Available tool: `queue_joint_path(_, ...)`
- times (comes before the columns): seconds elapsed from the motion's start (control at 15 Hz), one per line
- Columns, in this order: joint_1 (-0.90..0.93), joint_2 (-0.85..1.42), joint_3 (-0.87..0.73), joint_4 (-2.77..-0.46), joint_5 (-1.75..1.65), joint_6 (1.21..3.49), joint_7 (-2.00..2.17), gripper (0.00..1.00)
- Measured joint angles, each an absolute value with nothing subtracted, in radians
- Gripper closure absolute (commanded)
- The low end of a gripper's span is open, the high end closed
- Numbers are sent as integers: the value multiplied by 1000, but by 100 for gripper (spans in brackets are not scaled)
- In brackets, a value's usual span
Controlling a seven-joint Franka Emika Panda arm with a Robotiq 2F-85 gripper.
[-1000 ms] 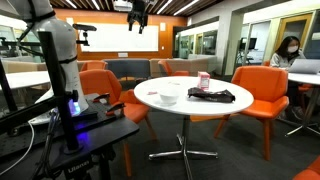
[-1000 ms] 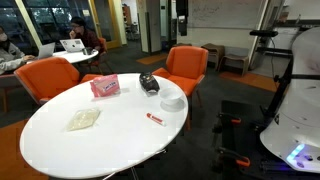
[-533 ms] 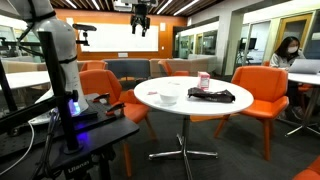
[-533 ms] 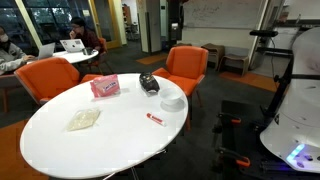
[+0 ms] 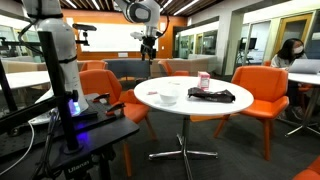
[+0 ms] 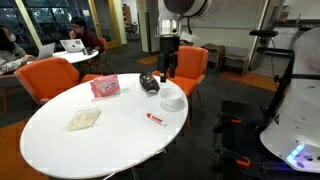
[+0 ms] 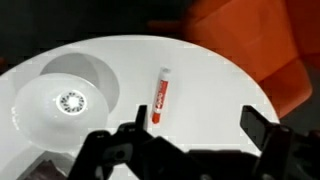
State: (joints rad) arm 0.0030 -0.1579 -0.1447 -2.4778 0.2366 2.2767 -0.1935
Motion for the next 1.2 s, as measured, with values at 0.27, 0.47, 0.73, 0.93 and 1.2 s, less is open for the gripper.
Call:
queue_joint_path(0.27, -8, 61, -135, -2463, 266, 2502, -140, 0)
queue_joint_path(0.47, -6, 206, -102, -2416, 233, 2587, -59, 0)
queue_joint_path(0.73, 2, 353, -70, -2323, 173, 2591, 33, 0)
queue_joint_path(0.93, 12, 431, -73, -2261, 113, 2591, 103, 9)
queue_joint_path(1.2, 16, 488, -69, -2206, 98, 2591, 122, 44)
